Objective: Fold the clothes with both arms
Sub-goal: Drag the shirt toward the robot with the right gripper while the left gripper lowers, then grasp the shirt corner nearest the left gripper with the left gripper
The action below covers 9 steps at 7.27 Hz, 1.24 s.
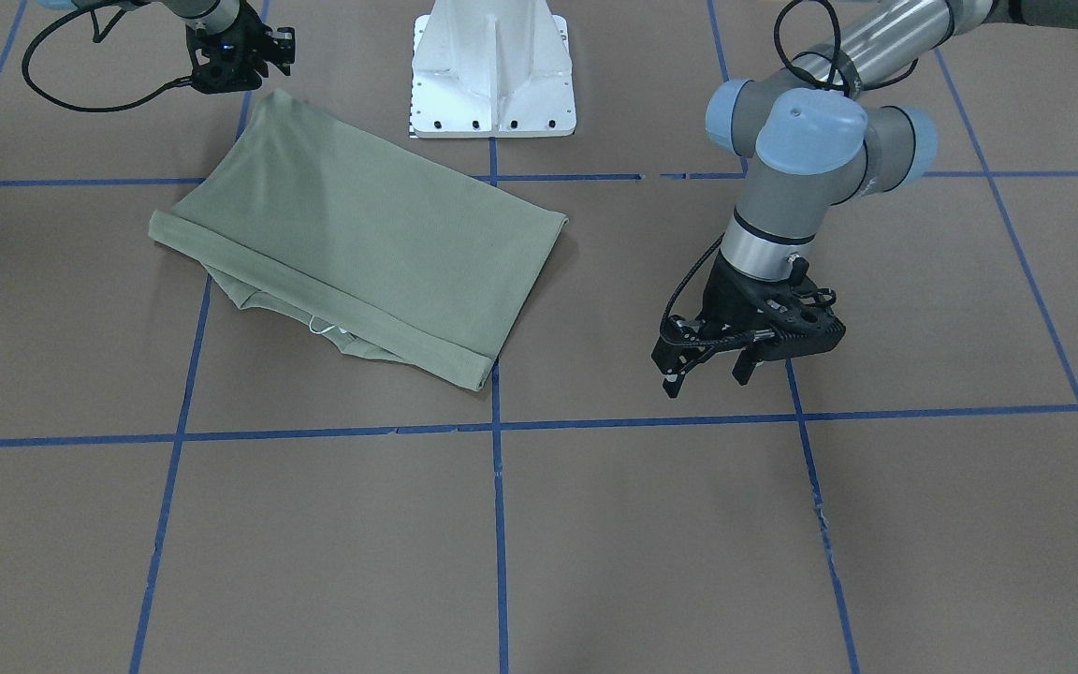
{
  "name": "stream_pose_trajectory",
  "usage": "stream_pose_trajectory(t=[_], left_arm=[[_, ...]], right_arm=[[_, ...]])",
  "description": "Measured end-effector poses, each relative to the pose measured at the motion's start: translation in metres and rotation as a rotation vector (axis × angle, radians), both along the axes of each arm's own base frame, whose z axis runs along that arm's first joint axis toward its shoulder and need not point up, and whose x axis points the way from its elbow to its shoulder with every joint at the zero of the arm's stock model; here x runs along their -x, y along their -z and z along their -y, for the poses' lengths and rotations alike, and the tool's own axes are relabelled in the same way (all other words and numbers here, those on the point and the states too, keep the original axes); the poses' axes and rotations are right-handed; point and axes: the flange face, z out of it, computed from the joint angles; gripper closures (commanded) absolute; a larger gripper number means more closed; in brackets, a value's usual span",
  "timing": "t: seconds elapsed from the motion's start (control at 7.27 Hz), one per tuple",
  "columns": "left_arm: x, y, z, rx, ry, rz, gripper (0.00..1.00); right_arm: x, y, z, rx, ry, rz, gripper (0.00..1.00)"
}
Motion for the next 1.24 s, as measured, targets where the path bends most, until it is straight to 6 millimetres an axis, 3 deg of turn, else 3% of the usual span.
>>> stream_pose_trajectory(t=[0.14, 0.27, 0.55, 0.82, 0.96, 1.24], left_arm=[[-0.011, 0.007, -0.021, 0.000, -0.029, -0.023, 0.00], [-0.025, 0.014, -0.056, 0.025, -0.060, -0.060, 0.00], [-0.073, 0.028, -0.143, 0.158, -0.122, -0.144, 0.01], [-0.123, 0.031, -0.218, 0.284, -0.182, -0.172, 0.01], [-0.138, 0.029, -0.241, 0.316, -0.201, -0.170, 0.04], [-0.147, 0.026, -0.251, 0.330, -0.205, -0.164, 0.13]], right_arm=[[-0.003, 0.012, 0.026, -0.003, -0.065, 0.029, 0.00], [-0.010, 0.027, 0.060, -0.012, -0.147, 0.068, 0.00], [-0.027, 0.058, 0.120, -0.040, -0.296, 0.140, 0.00], [-0.044, 0.078, 0.161, -0.063, -0.400, 0.186, 0.00], [-0.047, 0.084, 0.170, -0.070, -0.424, 0.196, 0.00], [-0.049, 0.087, 0.176, -0.074, -0.437, 0.203, 0.00]])
